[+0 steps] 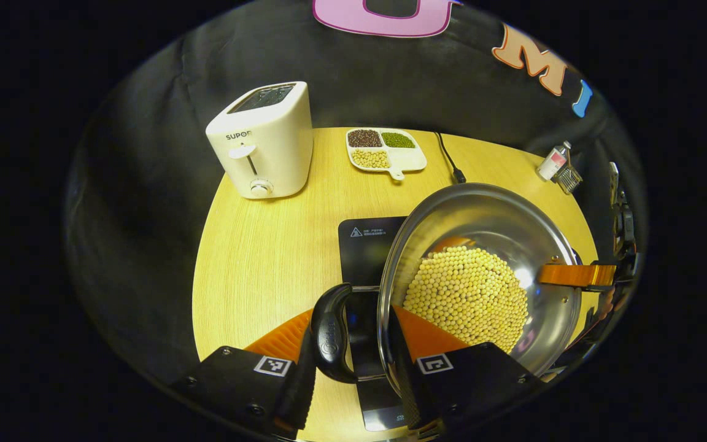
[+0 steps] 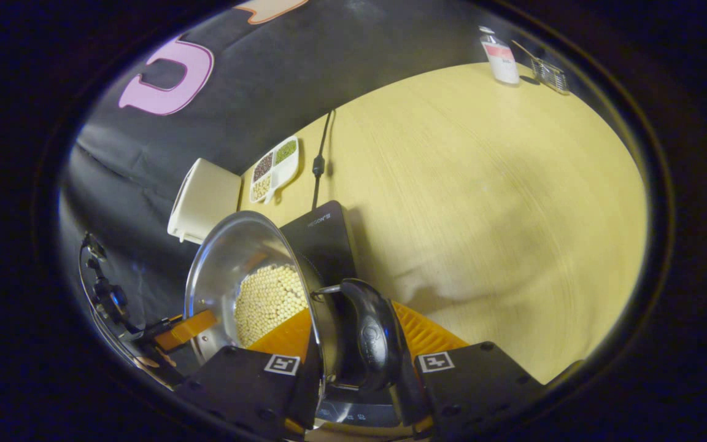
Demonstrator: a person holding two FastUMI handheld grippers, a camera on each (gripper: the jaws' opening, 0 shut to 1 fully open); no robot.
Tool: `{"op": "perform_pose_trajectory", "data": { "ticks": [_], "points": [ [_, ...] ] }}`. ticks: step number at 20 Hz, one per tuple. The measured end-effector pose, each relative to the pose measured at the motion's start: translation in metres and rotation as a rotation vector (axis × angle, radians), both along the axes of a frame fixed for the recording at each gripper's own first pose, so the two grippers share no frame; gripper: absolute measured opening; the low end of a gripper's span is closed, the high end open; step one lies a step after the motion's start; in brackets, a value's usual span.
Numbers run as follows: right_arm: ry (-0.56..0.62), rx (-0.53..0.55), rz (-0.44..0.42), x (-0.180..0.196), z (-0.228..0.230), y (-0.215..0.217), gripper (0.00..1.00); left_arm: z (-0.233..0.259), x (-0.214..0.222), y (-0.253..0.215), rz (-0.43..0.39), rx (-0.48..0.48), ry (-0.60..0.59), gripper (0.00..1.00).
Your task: First push the handle of the pot to place it horizontally, then grasp the pot with both hands and set it on the induction cooktop.
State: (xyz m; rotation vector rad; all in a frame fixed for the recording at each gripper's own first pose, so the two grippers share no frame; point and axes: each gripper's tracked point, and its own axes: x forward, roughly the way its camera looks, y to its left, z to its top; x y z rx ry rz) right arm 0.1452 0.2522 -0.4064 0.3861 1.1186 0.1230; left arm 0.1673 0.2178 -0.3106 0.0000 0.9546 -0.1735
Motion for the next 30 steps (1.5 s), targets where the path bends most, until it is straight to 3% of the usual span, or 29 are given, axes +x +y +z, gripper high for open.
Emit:
{"op": "perform_pose_trajectory", "data": {
  "ticks": [10,11,12,13,14,15,16,17,18,20,21,24,29,30],
  "points": [
    [-0.030,0.019,0.016,0.003,0.002,0.005,0.48,-0.002,-0.004,0.004,0.025,-0.020,-0.008,0.65],
    [-0.049,0.017,0.014,0.005,0.004,0.005,0.53,0.002,-0.001,0.007,0.020,-0.003,-0.032,0.67],
    [-0.065,0.006,0.011,0.006,0.005,0.002,0.73,0.008,0.003,0.010,0.018,0.019,-0.065,0.71],
    [-0.081,-0.005,0.012,0.007,0.008,-0.002,0.82,0.015,0.006,0.017,0.022,0.048,-0.097,0.73],
    [-0.101,-0.012,0.011,0.008,0.011,-0.004,0.93,0.023,0.009,0.022,0.030,0.062,-0.126,0.92],
    [-0.130,-0.022,0.005,0.011,0.017,-0.009,1.00,0.025,0.008,0.022,0.036,0.060,-0.141,1.00],
    [-0.163,-0.032,-0.006,0.013,0.024,-0.015,0.92,0.029,0.004,0.020,0.045,0.041,-0.154,1.00],
    [-0.205,-0.033,-0.021,0.017,0.036,-0.020,1.00,0.031,0.000,0.014,0.055,0.014,-0.160,1.00],
    [-0.249,-0.026,-0.040,0.020,0.050,-0.024,0.92,0.035,-0.005,0.008,0.066,-0.013,-0.168,0.98],
    [-0.322,-0.009,-0.060,0.021,0.080,-0.033,0.92,0.044,-0.013,0.003,0.098,-0.037,-0.183,0.98],
    [-0.355,-0.008,-0.062,0.020,0.094,-0.038,1.00,0.051,-0.017,0.000,0.119,-0.045,-0.197,0.98],
    [-0.471,-0.010,-0.052,0.017,0.152,-0.052,1.00,0.081,-0.031,-0.007,0.153,-0.021,-0.272,0.98],
    [-0.690,-0.009,-0.022,0.013,0.265,-0.077,1.00,0.152,-0.061,-0.032,0.105,0.072,-0.458,0.97],
    [-0.729,-0.003,-0.006,0.008,0.286,-0.082,0.91,0.165,-0.068,-0.043,0.089,0.076,-0.485,0.99]
  ]
}}
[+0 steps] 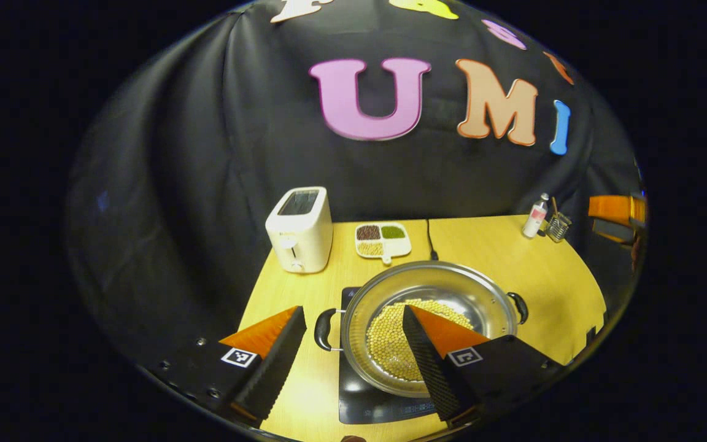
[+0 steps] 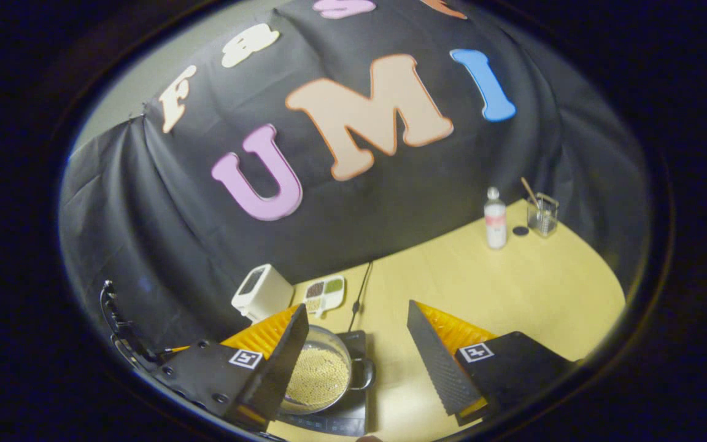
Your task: First push the handle of the pot to place it horizontally, then grasp the pot with both hands and set it on the induction cooktop.
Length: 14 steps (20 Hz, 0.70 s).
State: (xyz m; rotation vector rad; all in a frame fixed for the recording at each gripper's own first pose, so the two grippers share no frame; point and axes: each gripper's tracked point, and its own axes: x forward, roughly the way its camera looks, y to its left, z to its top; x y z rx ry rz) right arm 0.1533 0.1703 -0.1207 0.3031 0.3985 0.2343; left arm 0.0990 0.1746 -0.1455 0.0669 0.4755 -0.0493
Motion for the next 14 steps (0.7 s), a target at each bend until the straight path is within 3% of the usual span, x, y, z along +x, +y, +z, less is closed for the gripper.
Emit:
{"op": "perform_pose_trajectory", "data": {
  "ticks": [1,4,5,6,7,14],
  "points": [
    [-0.034,-0.004,0.023,-0.003,0.019,-0.005,1.00,0.016,-0.007,-0.009,-0.002,0.002,-0.032,0.97],
    [-0.110,-0.056,0.078,-0.016,0.062,-0.032,0.99,0.060,-0.021,-0.041,0.033,-0.024,-0.135,0.96],
    [-0.138,-0.065,0.088,-0.020,0.078,-0.043,0.90,0.075,-0.031,-0.053,0.053,-0.040,-0.170,0.97],
    [-0.172,-0.068,0.106,-0.025,0.094,-0.052,0.99,0.091,-0.035,-0.064,0.073,-0.059,-0.212,0.96],
    [-0.208,-0.068,0.117,-0.029,0.109,-0.058,0.91,0.110,-0.039,-0.075,0.097,-0.076,-0.254,0.96],
    [-0.481,-0.107,0.094,-0.059,0.207,-0.168,0.90,0.202,-0.076,-0.125,0.227,-0.055,-0.502,0.96]
  ]
}}
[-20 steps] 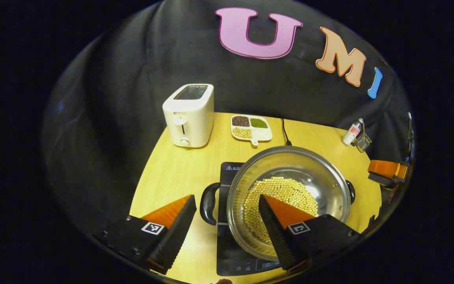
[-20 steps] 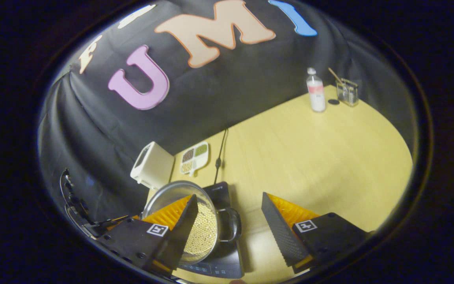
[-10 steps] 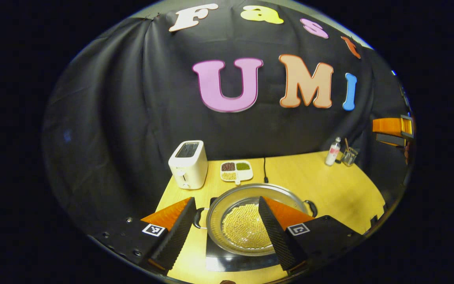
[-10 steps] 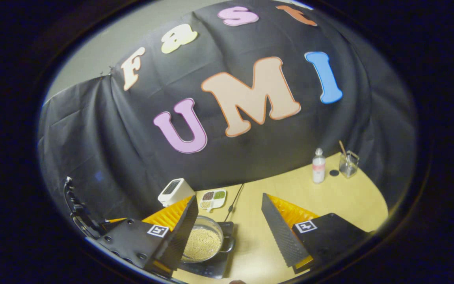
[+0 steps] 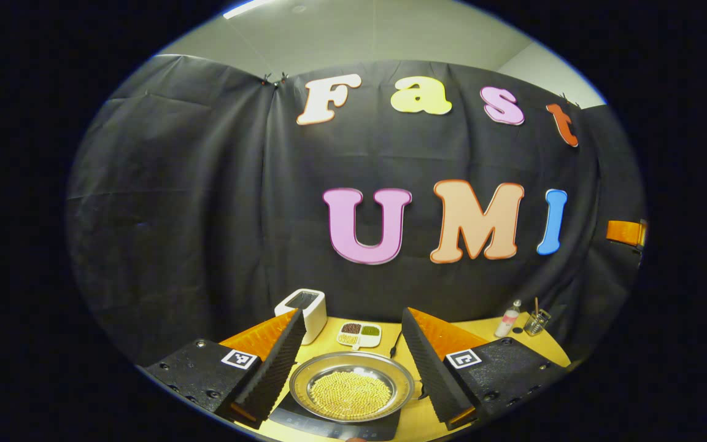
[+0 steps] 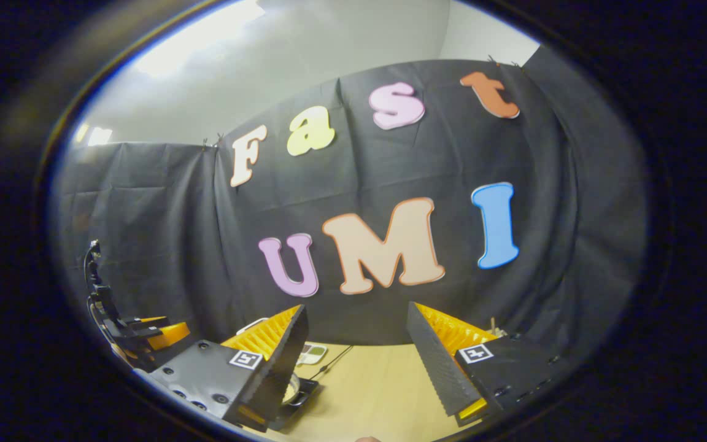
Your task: First push the handle of the pot to place it horizontally, then grasp the pot with both hands and set it on the induction cooktop.
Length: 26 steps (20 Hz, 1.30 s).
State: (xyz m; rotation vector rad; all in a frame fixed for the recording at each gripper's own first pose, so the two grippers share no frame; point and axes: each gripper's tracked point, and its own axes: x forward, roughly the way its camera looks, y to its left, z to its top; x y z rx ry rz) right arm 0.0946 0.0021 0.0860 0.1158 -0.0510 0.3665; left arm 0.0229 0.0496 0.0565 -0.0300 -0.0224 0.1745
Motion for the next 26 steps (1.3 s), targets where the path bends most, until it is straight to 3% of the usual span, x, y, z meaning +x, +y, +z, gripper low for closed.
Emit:
{"op": "perform_pose_trajectory", "data": {
  "ticks": [3,7,15,26],
  "points": [
    [-0.041,-0.040,-0.021,-0.035,0.004,-0.030,0.91,0.015,-0.020,-0.034,0.001,-0.013,-0.054,0.96],
    [-0.043,-0.098,-0.075,-0.053,-0.008,-0.061,0.91,0.021,-0.037,-0.057,0.021,-0.010,-0.080,0.93],
    [0.049,-0.050,-0.080,-0.087,-0.046,-0.086,0.92,0.022,-0.067,-0.065,0.090,0.050,-0.095,0.96],
    [0.092,-0.020,-0.130,-0.101,-0.071,-0.119,0.91,0.029,-0.060,-0.106,0.006,0.089,-0.094,0.96]
  ]
}}
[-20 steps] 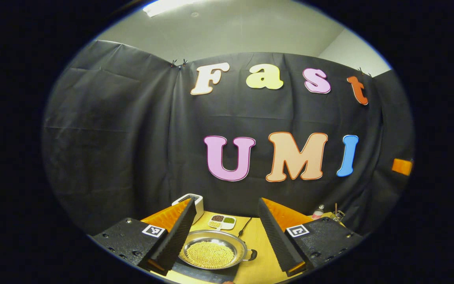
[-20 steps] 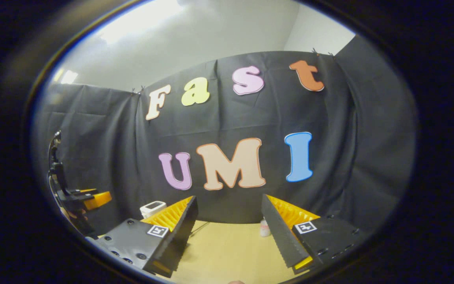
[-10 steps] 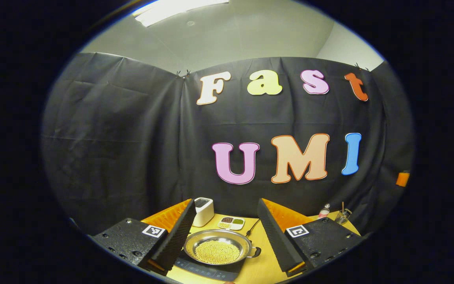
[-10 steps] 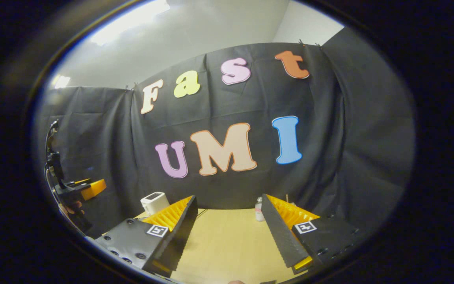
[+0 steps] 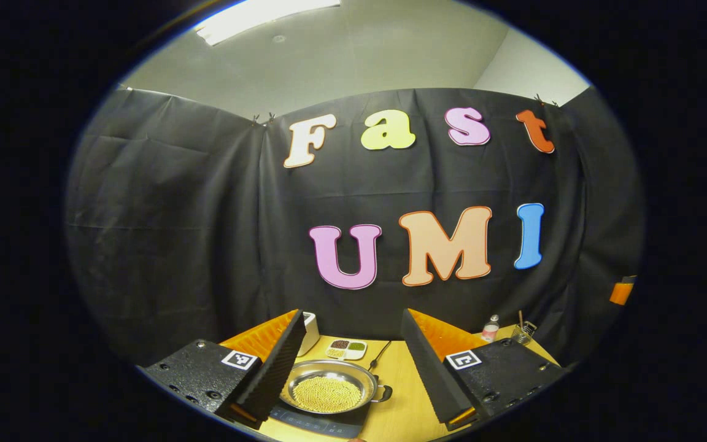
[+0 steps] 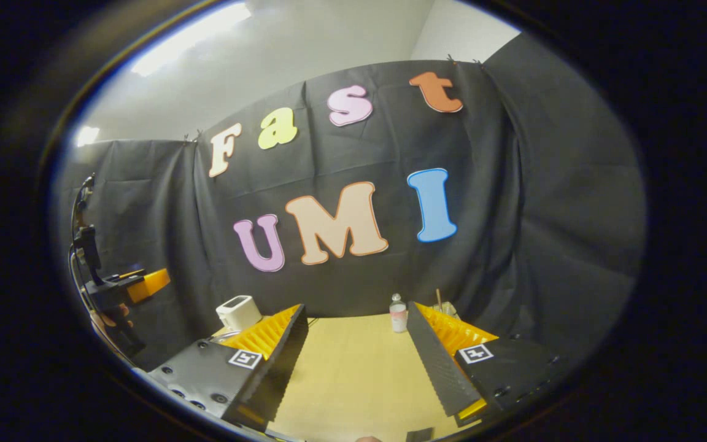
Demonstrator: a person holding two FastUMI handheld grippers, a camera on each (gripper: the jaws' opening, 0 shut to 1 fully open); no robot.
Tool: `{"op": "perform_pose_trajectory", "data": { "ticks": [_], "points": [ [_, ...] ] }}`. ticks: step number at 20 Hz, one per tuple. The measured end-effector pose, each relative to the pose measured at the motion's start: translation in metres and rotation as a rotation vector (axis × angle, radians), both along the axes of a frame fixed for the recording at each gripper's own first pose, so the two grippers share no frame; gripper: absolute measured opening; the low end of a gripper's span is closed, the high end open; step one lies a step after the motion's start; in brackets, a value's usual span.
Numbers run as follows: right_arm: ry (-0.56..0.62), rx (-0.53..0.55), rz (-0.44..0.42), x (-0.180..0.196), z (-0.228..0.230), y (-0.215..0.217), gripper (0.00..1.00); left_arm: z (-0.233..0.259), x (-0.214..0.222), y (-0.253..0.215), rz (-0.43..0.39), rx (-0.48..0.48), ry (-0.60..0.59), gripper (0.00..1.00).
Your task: First push the handle of the pot to place it horizontally, then grasp the pot with both hands and set it on the induction cooktop.
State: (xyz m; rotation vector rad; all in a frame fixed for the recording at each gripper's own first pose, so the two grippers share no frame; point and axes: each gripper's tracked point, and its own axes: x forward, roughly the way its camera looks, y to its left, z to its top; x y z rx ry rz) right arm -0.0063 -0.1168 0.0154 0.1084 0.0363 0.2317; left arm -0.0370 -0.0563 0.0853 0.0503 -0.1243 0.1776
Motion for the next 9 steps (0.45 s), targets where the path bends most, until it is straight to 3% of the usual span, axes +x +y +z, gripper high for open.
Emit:
{"op": "perform_pose_trajectory", "data": {
  "ticks": [7,8,9],
  "points": [
    [0.051,0.026,-0.015,0.014,-0.018,-0.016,0.92,-0.009,0.013,-0.028,-0.032,-0.007,0.022,0.93],
    [0.051,0.030,-0.012,0.016,-0.018,-0.018,1.00,-0.010,0.015,-0.031,-0.036,-0.006,0.027,0.96],
    [0.051,0.037,-0.008,0.018,-0.017,-0.018,0.92,-0.013,0.018,-0.033,-0.039,-0.003,0.032,0.94]
  ]
}}
